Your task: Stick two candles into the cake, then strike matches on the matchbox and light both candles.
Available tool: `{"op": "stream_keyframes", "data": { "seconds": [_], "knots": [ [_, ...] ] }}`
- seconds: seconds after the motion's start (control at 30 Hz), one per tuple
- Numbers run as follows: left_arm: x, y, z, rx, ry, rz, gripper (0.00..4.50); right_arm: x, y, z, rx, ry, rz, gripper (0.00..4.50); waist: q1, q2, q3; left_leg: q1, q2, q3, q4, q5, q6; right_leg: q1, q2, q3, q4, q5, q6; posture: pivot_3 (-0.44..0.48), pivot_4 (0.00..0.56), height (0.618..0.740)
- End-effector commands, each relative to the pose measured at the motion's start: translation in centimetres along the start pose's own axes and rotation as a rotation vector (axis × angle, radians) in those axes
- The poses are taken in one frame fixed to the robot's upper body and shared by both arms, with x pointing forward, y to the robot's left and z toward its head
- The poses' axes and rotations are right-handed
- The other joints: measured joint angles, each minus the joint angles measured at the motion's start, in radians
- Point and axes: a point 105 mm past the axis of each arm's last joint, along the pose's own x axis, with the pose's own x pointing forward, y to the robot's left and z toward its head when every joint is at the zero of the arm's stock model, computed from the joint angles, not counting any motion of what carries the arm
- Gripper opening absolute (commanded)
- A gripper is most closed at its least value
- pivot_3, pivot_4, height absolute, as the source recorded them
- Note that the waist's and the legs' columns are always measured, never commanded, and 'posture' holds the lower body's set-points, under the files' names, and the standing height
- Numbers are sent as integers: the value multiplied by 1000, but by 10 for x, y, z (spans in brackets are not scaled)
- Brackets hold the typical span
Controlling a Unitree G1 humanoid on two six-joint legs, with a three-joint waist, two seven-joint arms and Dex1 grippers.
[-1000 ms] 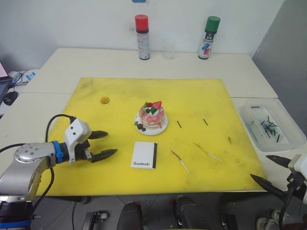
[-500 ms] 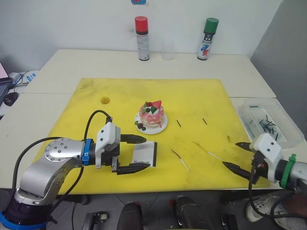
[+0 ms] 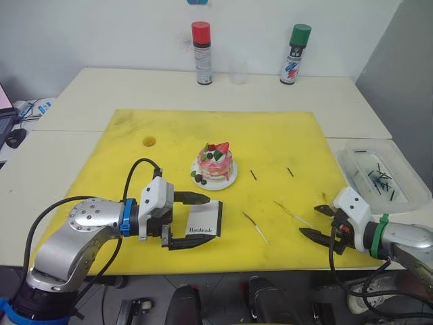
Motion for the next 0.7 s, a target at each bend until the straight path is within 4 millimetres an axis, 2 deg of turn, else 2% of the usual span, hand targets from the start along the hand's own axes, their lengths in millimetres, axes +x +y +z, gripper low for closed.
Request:
{"op": "stream_keyframes", "data": {
  "seconds": [0.03,0.2,0.23,0.27,0.4,0.53,0.63,0.7],
  "knots": [
    [0,-4,6,10,-7,-10,4500,1,4,2,5,-11,20,2500,0,0,0,0,0,0,0,0,0,0,0,0,0,0,0,0,150,684],
    [-2,-2,4,-16,4,4,4500,2,9,2,40,-6,57,684,0,0,0,0,0,0,0,0,0,0,0,0,0,0,0,0,150,684],
    [-3,0,2,-32,15,8,4500,2,10,2,45,-5,64,212,0,0,0,0,0,0,0,0,0,0,0,0,0,0,0,0,150,684],
    [-3,1,0,-49,28,10,4500,2,11,3,49,-7,67,25,0,0,0,0,0,0,0,0,0,0,0,0,0,0,0,0,150,684],
    [-7,10,1,-93,11,36,4500,2,12,11,62,-46,78,25,0,0,0,0,0,0,0,0,0,0,0,-1,0,0,0,0,150,684],
    [-10,22,3,-120,-25,92,4500,0,10,31,63,-134,79,25,-2,0,0,0,0,0,0,0,0,-1,0,-1,0,0,0,0,150,684],
    [-14,37,14,-168,-105,145,4500,-7,4,61,109,-265,84,25,-2,0,0,-1,0,0,0,0,0,-1,0,-1,0,0,0,0,150,684],
    [-12,51,29,-209,-195,183,4500,-9,0,86,135,-367,98,25,-1,0,0,-1,0,0,0,0,0,-1,0,-1,0,0,1,0,150,684]
  ]
}}
